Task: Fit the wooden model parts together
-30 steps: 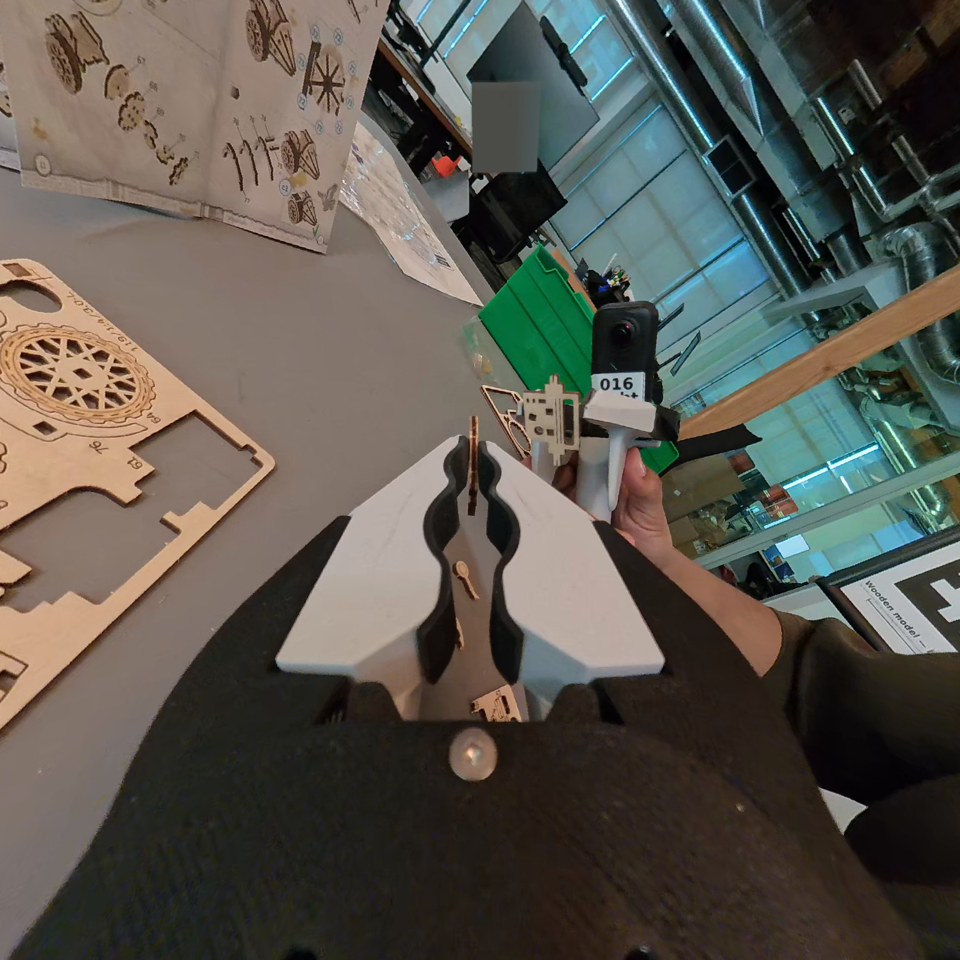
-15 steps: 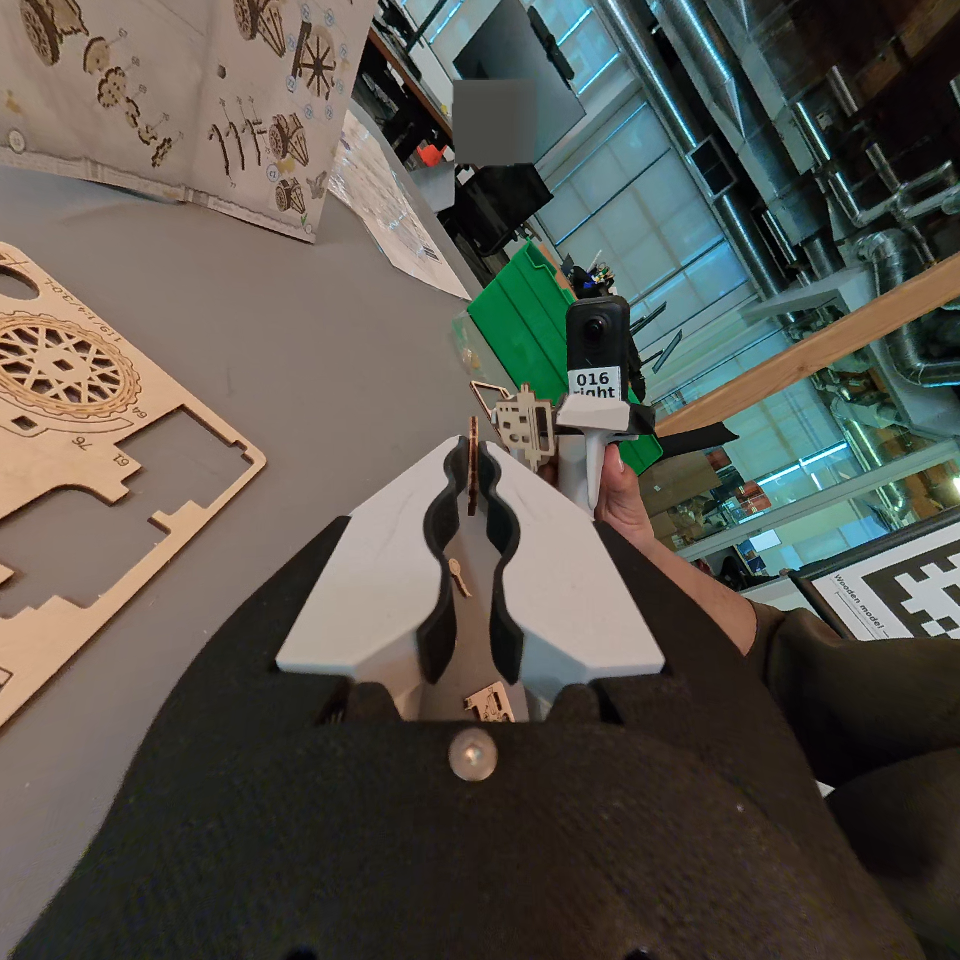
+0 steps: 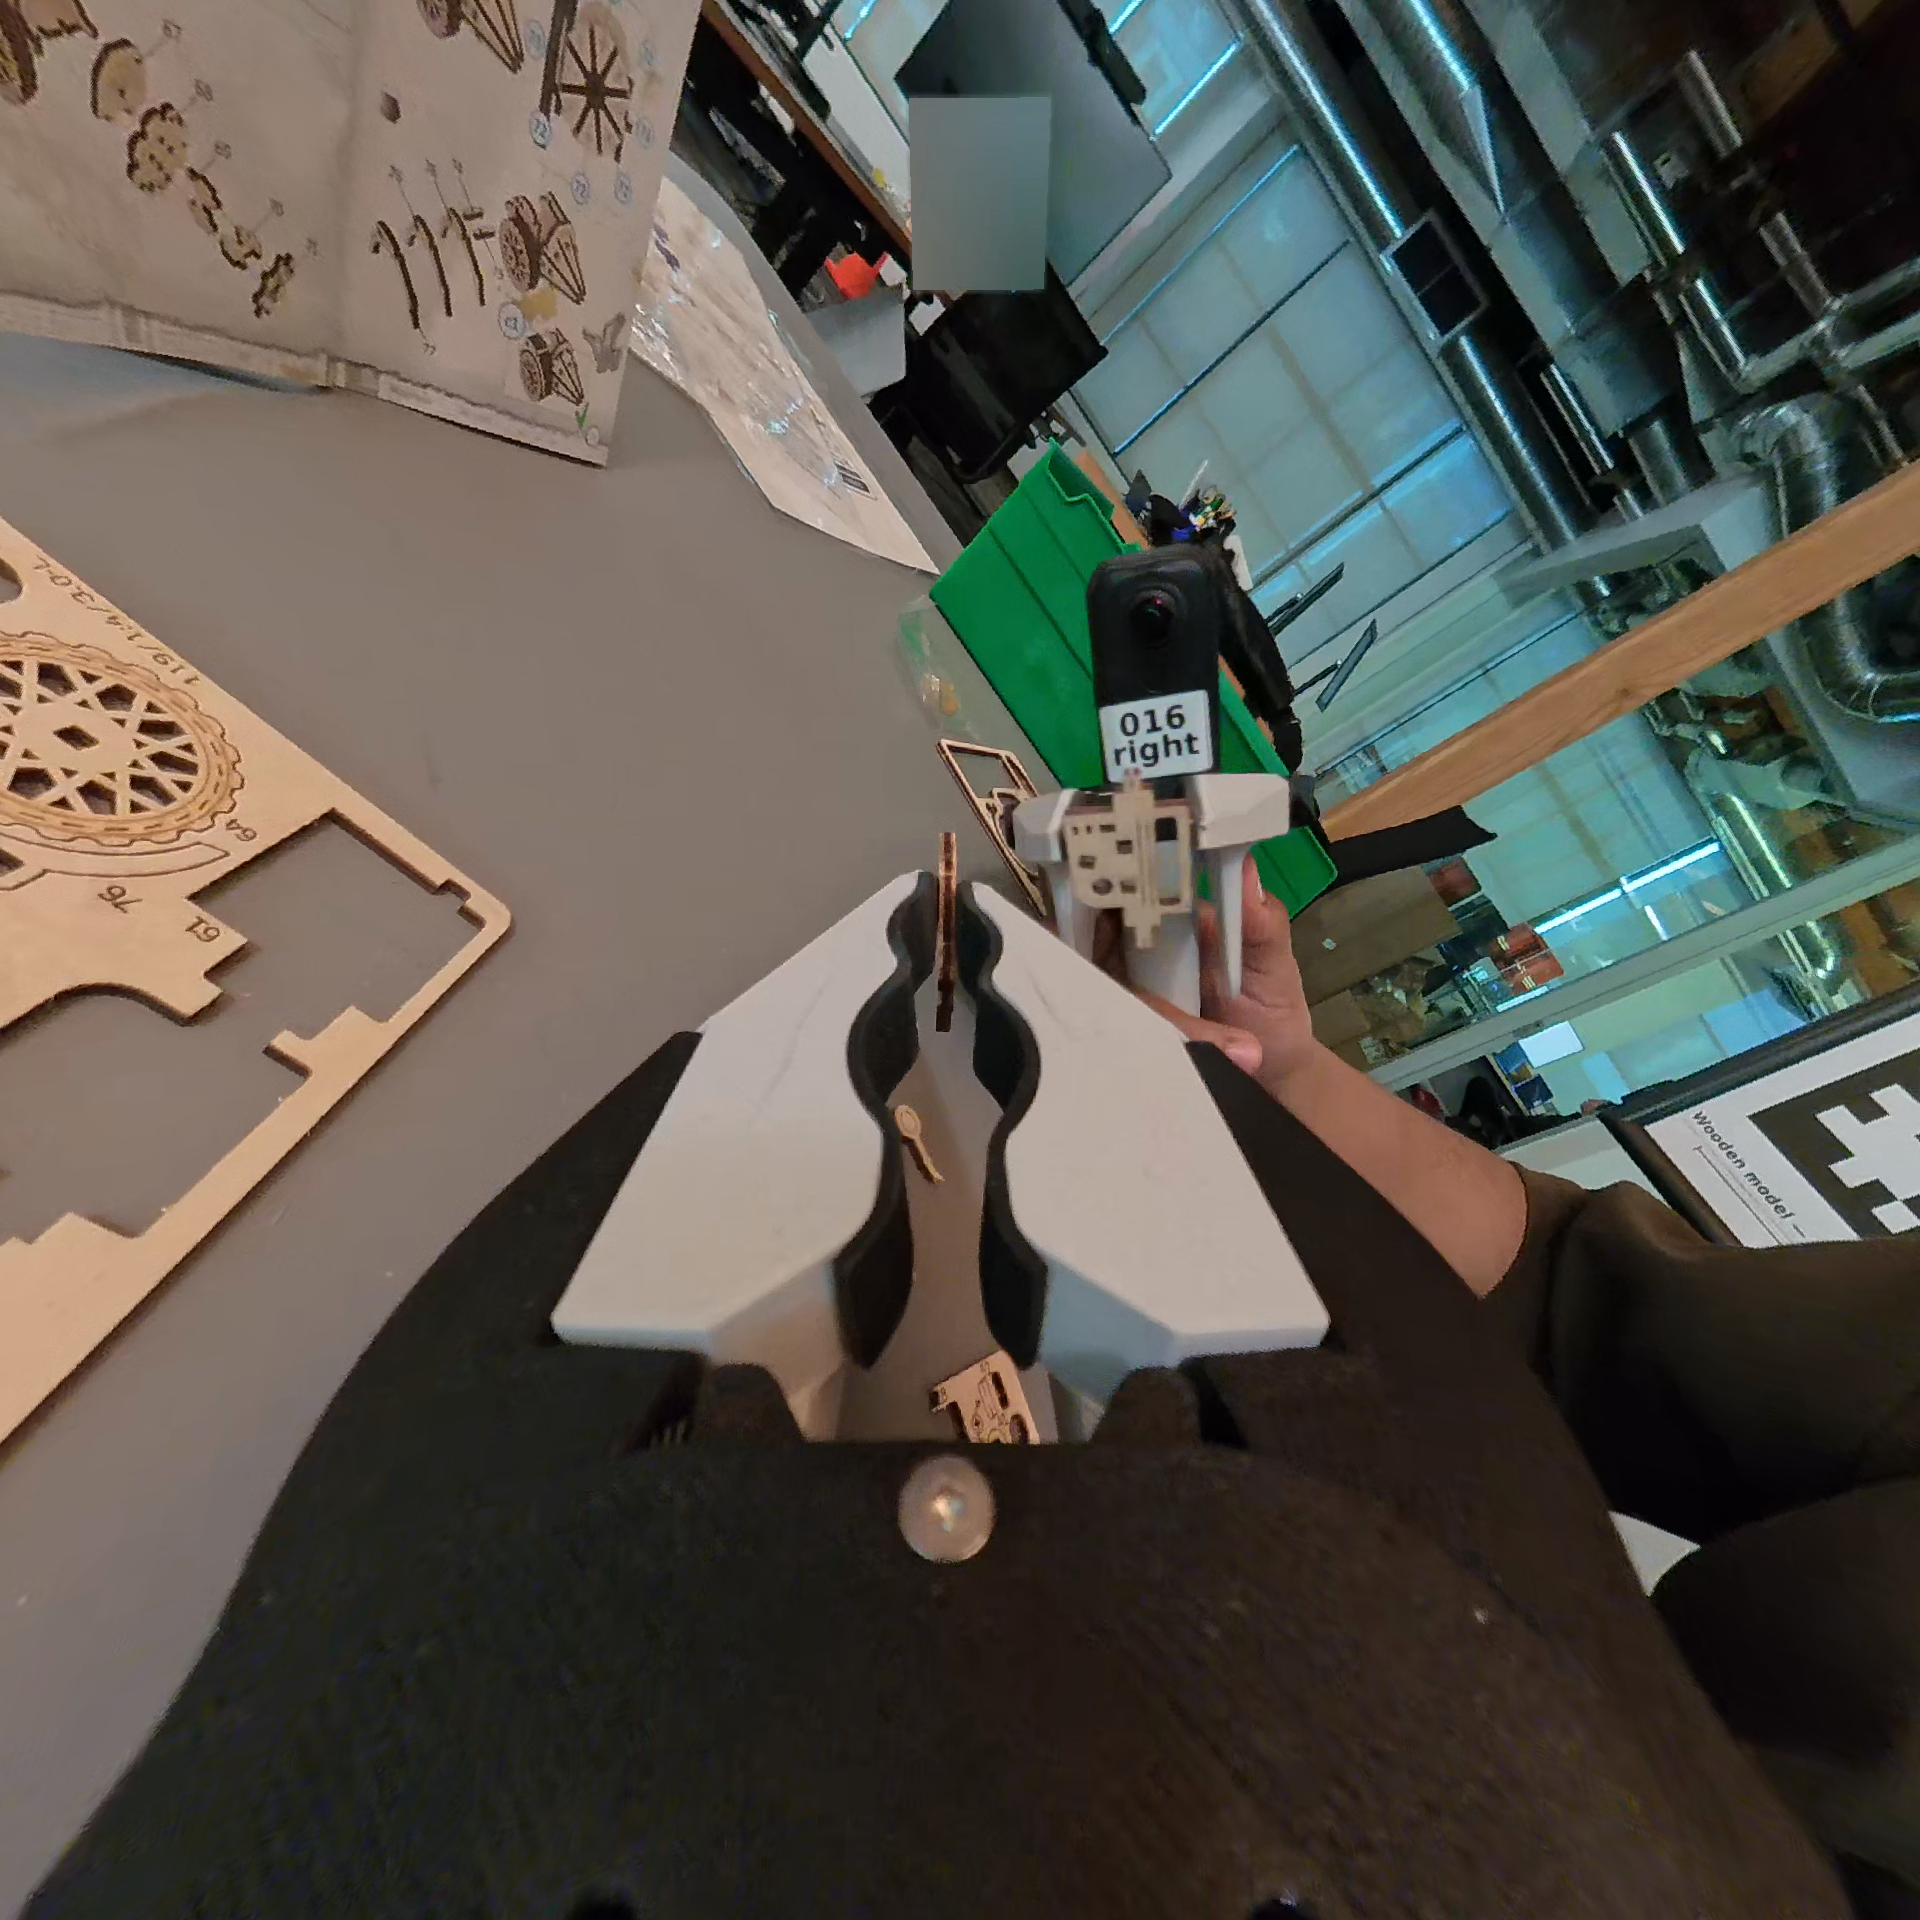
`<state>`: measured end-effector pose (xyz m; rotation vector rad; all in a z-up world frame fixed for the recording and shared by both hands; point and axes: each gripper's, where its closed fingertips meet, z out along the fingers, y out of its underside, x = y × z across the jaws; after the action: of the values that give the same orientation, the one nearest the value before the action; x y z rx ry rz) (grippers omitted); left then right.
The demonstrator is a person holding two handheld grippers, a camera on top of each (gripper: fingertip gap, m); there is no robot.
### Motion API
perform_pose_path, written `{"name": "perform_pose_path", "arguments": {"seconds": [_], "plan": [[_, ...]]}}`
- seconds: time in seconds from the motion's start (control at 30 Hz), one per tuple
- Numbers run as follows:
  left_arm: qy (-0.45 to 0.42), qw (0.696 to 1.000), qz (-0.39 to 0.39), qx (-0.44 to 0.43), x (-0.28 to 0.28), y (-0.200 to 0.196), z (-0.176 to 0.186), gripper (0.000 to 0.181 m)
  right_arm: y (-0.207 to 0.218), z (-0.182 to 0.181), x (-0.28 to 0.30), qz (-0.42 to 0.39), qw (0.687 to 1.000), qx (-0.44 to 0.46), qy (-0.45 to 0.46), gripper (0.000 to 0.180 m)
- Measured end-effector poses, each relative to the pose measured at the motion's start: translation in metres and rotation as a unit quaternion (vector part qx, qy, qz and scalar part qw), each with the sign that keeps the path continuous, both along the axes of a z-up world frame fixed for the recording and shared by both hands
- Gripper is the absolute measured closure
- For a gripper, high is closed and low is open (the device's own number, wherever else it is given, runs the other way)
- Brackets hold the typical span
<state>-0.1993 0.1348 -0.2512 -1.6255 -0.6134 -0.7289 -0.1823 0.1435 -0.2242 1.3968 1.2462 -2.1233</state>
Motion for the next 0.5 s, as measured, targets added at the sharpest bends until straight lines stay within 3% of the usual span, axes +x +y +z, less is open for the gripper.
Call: {"name": "perform_pose_path", "arguments": {"seconds": [0.13, 0.5], "plan": [[-0.005, 1.000, -0.013, 0.004, 0.003, 0.000, 0.001, 0.180, -0.005, 0.004, 0.005, 0.027, 0.999, -0.017, 0.007, 0.156], [-0.076, 0.987, -0.116, 0.086, 0.021, -0.010, 0.023, 0.180, 0.001, 0.000, -0.001, 0.000, 1.000, -0.011, -0.006, 0.156]]}}
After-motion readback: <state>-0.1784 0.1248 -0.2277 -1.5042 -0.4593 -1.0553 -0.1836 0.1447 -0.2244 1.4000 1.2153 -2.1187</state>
